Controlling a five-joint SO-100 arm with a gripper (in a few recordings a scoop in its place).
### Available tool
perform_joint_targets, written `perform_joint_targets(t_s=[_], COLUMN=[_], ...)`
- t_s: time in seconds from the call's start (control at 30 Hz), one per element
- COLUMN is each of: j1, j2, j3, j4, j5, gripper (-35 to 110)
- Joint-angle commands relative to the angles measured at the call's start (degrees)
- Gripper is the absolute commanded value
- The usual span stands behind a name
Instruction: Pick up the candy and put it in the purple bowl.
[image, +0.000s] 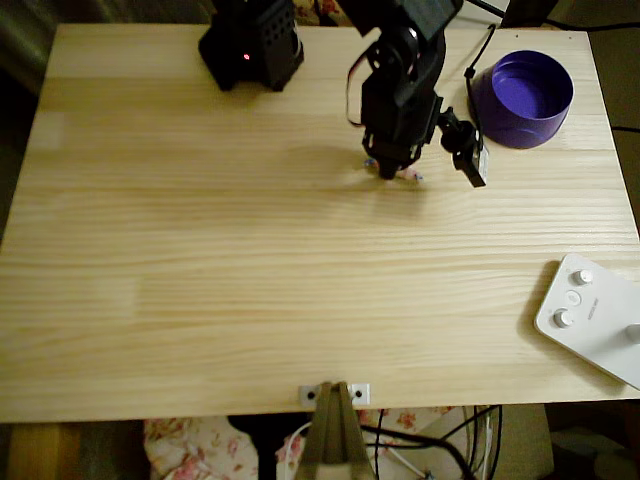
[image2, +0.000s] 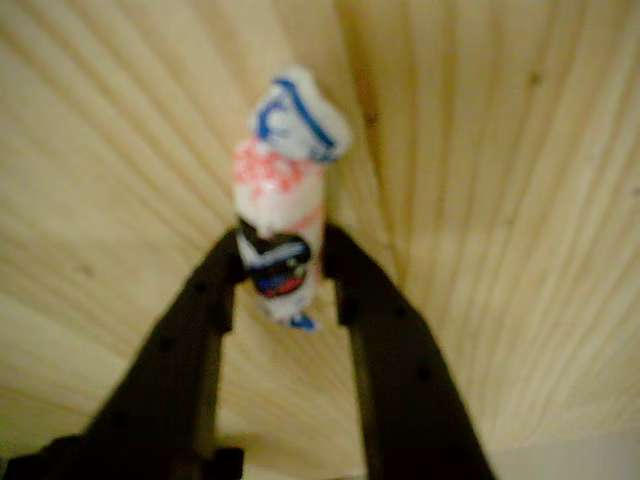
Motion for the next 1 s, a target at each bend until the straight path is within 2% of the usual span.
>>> perform_joint_targets(t_s=[0.0,0.5,0.97], j1=[-0.09,0.53,-0.62], j2=[5.01,10.55,15.73], j3=[1.05,0.44,-8.35], j4=[1.05,4.39,14.33], j5=[-0.09,0.35,2.46], gripper=[8,6,6])
